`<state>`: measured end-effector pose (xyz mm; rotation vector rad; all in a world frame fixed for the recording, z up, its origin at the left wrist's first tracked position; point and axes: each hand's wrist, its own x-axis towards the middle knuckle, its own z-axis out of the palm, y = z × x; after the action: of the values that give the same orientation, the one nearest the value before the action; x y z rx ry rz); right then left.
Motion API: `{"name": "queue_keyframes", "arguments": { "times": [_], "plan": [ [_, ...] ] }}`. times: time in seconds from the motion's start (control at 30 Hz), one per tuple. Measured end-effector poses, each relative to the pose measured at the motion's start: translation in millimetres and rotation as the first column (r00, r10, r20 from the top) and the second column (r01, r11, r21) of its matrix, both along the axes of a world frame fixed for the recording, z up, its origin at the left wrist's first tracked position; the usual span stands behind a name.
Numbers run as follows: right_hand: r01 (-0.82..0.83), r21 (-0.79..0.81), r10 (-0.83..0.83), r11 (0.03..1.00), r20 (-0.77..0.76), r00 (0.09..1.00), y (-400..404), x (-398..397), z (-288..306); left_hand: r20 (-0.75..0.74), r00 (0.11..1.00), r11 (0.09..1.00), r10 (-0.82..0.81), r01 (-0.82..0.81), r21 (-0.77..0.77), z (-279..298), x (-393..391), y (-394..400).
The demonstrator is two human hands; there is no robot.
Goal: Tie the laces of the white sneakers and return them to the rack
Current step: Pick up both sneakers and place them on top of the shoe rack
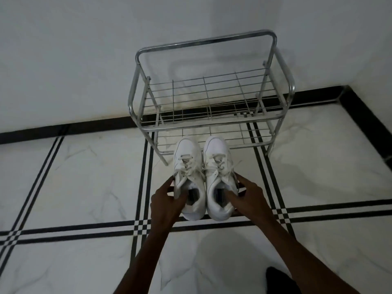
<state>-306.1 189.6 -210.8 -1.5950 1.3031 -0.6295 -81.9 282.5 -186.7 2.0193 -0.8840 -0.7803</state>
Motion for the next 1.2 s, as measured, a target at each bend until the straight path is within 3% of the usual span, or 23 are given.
{"name": "queue_keyframes", "arguments": {
  "times": [0.17,0.4,0.73,0.9,1.2],
  "plan": [
    [-0.022,0.038,0.023,0.999,-0.025,0.999,-10.5,-3.9,53.6,-0.031,0.999,0.997,0.034,-0.032,0.067,58.4,-4.9,-6.8],
    [-0.049,0.294,0.070,0.955,-0.062,0.996,-23.5,-22.3,142.2,-0.110,0.993,0.972,0.047,-0.020,0.235,159.1,-21.4,-14.6],
    [-0.080,0.360,0.102,0.929,-0.044,0.994,-74.7,-25.7,238.2,-0.080,0.993,0.927,0.082,-0.047,0.372,252.3,-18.1,-71.5],
    [-0.066,0.323,0.086,0.944,-0.048,0.995,-127.1,-2.5,244.4,-0.092,0.995,0.944,0.046,-0.014,0.329,262.6,-0.3,-129.1],
    [-0.027,0.342,0.054,0.939,-0.070,0.996,-224.5,67.8,207.8,-0.124,0.992,0.959,0.017,0.019,0.284,206.1,68.1,-234.3]
  ]
}}
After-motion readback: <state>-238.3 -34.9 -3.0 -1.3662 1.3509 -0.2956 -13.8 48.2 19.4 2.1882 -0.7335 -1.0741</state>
